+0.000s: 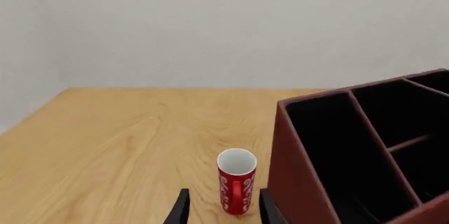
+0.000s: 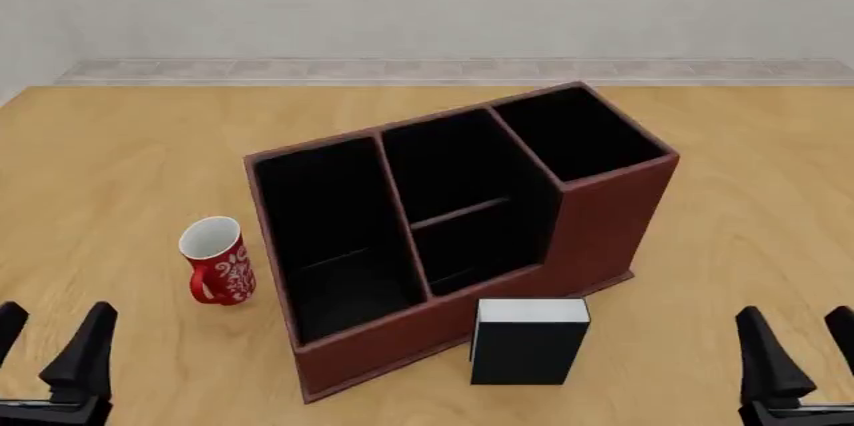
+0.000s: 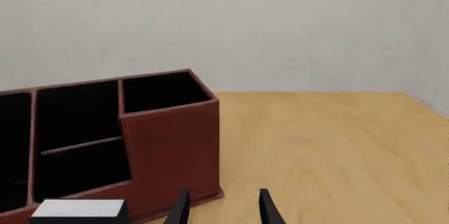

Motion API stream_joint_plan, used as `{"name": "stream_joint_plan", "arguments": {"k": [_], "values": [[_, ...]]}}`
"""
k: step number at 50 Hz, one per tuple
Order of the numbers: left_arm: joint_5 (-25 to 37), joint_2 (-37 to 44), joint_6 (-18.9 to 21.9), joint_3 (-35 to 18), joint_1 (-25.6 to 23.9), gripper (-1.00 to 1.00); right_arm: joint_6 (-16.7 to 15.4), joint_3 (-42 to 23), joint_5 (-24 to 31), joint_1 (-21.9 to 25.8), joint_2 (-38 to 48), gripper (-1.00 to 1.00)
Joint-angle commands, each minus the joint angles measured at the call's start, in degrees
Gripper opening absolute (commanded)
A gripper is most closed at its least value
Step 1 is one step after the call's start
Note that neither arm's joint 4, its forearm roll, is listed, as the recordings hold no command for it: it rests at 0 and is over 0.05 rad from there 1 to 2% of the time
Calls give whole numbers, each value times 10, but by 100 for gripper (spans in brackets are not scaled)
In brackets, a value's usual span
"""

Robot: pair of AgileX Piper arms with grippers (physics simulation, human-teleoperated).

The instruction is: Pick up the book and place it in the back compartment of the caddy.

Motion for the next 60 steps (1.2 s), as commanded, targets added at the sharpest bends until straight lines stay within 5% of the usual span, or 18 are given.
{"name": "stream_joint_plan", "arguments": {"k": [1,10,19,28,35,45,51,60], "values": [[35,-15,-12,-39,-68,100,-3,0,-1,0,3,100],[55,-14,-1,-65,-91,100,-2,-1,2,0,2,100],[143,-16,-8,-153,-188,100,-3,1,-4,0,7,100],[166,12,-12,-204,-261,100,-3,0,0,0,3,100],[118,108,23,-217,-307,100,-3,1,-5,0,8,100],[75,183,21,-228,-365,100,-3,1,-11,0,14,100],[34,283,30,-254,-446,100,-5,1,-12,1,14,100],[5,359,26,-273,-482,100,-5,1,-6,0,8,100]]}}
